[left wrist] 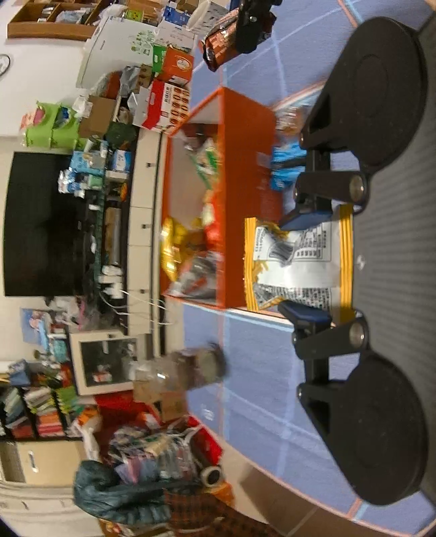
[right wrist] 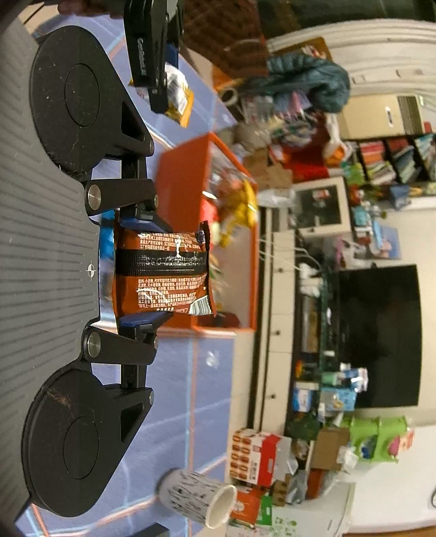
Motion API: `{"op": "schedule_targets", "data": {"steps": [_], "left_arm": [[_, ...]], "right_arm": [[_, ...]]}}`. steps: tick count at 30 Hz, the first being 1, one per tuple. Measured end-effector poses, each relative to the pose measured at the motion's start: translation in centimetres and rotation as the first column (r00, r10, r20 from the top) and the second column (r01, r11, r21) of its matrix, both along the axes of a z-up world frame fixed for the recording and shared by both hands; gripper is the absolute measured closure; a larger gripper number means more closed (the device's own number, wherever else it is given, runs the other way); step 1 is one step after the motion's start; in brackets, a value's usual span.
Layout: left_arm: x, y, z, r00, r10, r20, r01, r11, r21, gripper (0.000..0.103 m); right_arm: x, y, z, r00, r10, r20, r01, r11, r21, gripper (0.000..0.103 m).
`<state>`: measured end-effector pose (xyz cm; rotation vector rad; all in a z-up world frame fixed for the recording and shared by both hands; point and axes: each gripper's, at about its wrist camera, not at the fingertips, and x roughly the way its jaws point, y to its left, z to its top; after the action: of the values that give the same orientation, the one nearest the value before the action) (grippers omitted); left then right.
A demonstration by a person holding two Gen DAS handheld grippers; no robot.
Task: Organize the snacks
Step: 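Carry both packs over the orange box and open both tools to drop them, then grasp the blue wafer bar with the left tool while the right grasps the round printed bun pack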
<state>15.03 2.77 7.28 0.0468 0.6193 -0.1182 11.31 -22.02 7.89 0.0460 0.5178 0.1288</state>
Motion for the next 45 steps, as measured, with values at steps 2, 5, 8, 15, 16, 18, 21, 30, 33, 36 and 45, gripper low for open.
{"op": "schedule_targets", "data": {"steps": [2, 5, 8, 15, 16, 18, 21, 30, 33, 36, 45], "left_arm": [[1.6, -0.6, 0.9, 1.000, -0.015, 0.010, 0.015, 1.000, -0.009, 0.059], [4.6, -1.7, 2.2, 0.999, -0.017, 0.027, 0.017, 1.000, -0.016, 0.059], [7.1, -2.4, 3.4, 0.999, -0.022, 0.040, 0.023, 0.999, -0.029, 0.059], [14.8, -4.7, 2.6, 1.000, -0.006, 0.005, 0.006, 1.000, -0.031, 0.059], [16.0, -5.3, 1.8, 1.000, -0.019, -0.011, 0.019, 1.000, -0.017, 0.055], [16.8, -5.7, 0.3, 0.998, -0.013, -0.063, 0.014, 1.000, 0.003, 0.036], [13.7, -4.1, 0.4, 1.000, -0.009, -0.018, 0.009, 0.999, -0.040, 0.019], [0.0, 0.4, -1.7, 1.000, 0.013, -0.025, -0.016, 0.995, -0.095, 0.012], [-1.8, 1.2, -3.7, 0.997, 0.034, -0.071, -0.041, 0.994, -0.102, 0.012], [-0.7, 0.7, -4.9, 0.995, 0.034, -0.096, -0.041, 0.997, -0.062, 0.012], [1.7, -0.5, -6.5, 0.993, 0.030, -0.110, -0.039, 0.996, -0.075, 0.011]], "right_arm": [[1.4, -0.4, 0.8, 1.000, -0.006, 0.016, 0.006, 1.000, 0.006, 0.071], [3.9, -0.8, 2.0, 0.999, -0.012, 0.044, 0.012, 1.000, 0.013, 0.071], [6.1, -1.0, 3.1, 0.998, -0.006, 0.065, 0.004, 1.000, 0.020, 0.071], [13.7, -0.7, 3.0, 0.999, 0.008, 0.040, -0.010, 0.999, 0.037, 0.071], [15.5, -0.6, 2.4, 1.000, 0.006, 0.013, -0.007, 0.999, 0.037, 0.070], [18.2, -0.8, 1.0, 0.998, 0.007, -0.068, -0.003, 0.998, 0.063, 0.068], [15.6, -2.1, 1.5, 1.000, -0.009, -0.024, 0.011, 0.995, 0.097, 0.061], [3.5, -3.8, -2.6, 0.998, -0.046, -0.047, 0.049, 0.997, 0.061, 0.043], [3.7, -4.0, -5.6, 0.995, 0.006, -0.097, 0.006, 0.992, 0.125, 0.042], [5.7, -3.1, -8.2, 0.987, -0.008, -0.162, 0.026, 0.994, 0.103, 0.041], [11.2, -1.7, -12.7, 0.957, 0.017, -0.291, 0.039, 0.982, 0.184, 0.046]]}}
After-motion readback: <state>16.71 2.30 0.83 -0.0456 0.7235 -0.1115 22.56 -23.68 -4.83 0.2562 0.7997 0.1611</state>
